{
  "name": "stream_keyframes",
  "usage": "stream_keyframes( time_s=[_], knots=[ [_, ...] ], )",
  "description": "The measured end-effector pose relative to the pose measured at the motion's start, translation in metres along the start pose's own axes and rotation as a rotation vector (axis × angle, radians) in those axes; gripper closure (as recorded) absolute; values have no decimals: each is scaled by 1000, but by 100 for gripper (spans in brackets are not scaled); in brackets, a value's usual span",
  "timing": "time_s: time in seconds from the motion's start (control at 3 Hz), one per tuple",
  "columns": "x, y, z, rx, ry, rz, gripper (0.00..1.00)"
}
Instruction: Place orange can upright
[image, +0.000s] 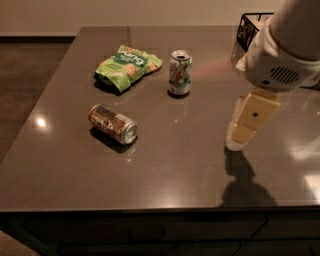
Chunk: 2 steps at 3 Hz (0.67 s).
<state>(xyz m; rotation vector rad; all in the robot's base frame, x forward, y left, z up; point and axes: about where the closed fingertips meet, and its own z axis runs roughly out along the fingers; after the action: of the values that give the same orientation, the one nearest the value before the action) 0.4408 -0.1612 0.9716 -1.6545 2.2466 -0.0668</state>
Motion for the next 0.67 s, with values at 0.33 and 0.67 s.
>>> stream_keyframes(
  time_s=[0.33, 0.67],
  knots=[
    [-44, 15, 16, -6, -32, 35, 0],
    [-84, 26, 39, -29, -36, 58, 0]
  ],
)
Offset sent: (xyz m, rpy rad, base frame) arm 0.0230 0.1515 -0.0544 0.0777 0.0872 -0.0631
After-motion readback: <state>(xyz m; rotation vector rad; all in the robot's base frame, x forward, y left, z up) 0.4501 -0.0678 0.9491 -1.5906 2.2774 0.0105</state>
